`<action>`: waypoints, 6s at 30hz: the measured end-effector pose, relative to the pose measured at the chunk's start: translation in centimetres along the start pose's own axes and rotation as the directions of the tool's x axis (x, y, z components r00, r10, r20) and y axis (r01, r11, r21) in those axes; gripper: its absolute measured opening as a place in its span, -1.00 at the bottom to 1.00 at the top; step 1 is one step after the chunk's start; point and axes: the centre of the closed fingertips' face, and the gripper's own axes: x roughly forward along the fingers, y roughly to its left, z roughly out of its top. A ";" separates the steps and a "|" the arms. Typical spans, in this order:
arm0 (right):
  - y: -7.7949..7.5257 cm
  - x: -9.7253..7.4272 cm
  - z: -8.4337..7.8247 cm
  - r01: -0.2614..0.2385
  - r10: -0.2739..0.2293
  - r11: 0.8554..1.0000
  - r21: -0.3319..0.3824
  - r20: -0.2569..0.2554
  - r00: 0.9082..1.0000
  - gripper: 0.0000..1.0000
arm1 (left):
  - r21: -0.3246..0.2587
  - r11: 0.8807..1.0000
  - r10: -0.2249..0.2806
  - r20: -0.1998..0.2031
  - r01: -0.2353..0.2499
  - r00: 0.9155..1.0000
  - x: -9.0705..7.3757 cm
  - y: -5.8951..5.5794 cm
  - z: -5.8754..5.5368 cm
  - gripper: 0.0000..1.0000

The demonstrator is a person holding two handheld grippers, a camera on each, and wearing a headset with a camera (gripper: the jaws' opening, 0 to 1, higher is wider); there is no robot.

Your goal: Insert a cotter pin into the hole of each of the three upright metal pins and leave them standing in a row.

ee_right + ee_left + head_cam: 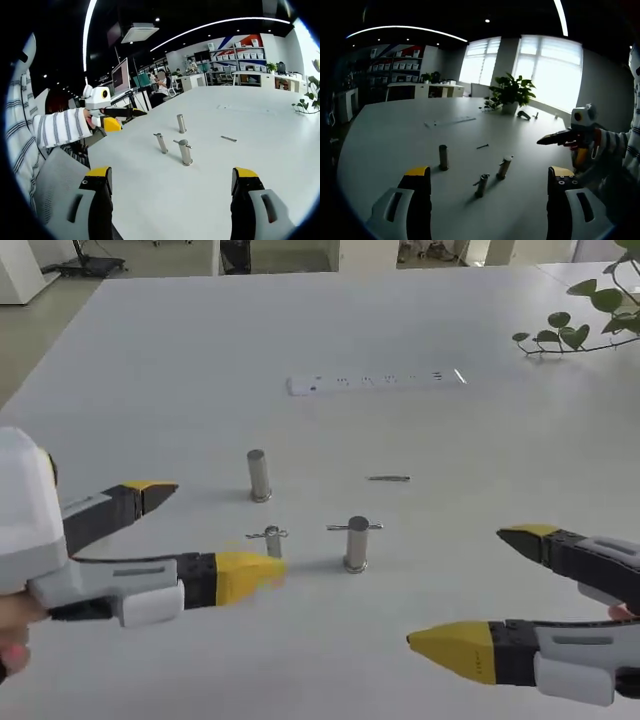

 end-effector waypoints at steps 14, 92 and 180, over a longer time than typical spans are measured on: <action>0.1 0.0 -1.1 0.016 -0.015 0.999 0.031 -0.020 1.000 0.92 | 0.060 0.998 -0.026 -0.022 0.027 0.999 5.4 3.3 2.3 0.79; -0.5 -0.6 0.1 0.054 -0.055 0.997 0.051 0.022 0.998 0.77 | 0.130 0.982 0.164 -0.199 -0.140 0.966 2.6 7.3 0.3 -0.81; 1.2 -0.9 -1.0 0.019 -0.019 1.000 0.016 -0.020 1.000 0.84 | 0.107 0.992 0.097 -0.238 -0.073 0.966 7.5 -7.5 -8.2 -0.81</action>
